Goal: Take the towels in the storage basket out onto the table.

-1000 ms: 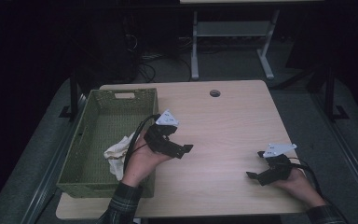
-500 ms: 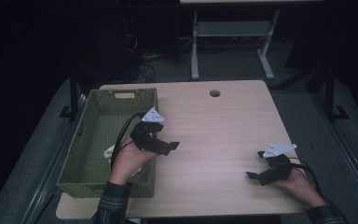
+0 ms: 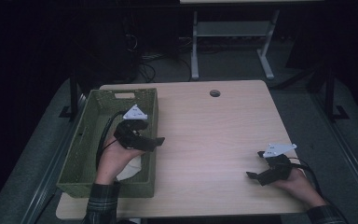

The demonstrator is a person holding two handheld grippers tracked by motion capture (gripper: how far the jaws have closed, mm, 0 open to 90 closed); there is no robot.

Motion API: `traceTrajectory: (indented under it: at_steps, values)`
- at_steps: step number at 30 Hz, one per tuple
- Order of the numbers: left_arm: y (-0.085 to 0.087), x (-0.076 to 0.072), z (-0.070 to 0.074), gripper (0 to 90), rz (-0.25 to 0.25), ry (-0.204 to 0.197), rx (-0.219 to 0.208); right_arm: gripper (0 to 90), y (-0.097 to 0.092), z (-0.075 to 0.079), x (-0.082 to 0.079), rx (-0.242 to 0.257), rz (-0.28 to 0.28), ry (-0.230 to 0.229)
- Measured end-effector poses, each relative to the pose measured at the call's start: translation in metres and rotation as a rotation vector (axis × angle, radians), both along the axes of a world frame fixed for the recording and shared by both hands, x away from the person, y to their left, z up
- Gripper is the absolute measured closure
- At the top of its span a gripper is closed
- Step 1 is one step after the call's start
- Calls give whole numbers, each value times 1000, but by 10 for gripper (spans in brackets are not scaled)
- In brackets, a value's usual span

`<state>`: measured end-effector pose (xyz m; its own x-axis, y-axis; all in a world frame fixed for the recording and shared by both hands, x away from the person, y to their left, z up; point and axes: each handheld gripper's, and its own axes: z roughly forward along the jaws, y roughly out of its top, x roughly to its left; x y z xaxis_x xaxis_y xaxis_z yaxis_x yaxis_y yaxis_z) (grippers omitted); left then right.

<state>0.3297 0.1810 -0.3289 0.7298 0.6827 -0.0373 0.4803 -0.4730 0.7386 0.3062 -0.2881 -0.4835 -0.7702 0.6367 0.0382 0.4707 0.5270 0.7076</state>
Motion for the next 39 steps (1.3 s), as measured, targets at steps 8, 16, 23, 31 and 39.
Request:
traceTrajectory:
  at_steps: [8, 16, 23, 31, 39]
  values:
    - [22, -2, -1, 158, 53, -6, 19, 24, 0, 0, 0, 0, 0, 0]
    - [39, -6, -4, 158, 92, -9, 38, 24, 0, 0, 0, 0, 0, 0]
    - [50, -6, -9, 157, 98, -1, 62, 24, 0, 0, 0, 0, 1, 0]
    - [64, -5, -18, 156, 124, 11, 81, 24, 0, 0, 0, 0, 0, 0]
    - [74, 4, -38, 141, 142, 40, 115, 24, 0, 0, 0, 0, 1, -1]
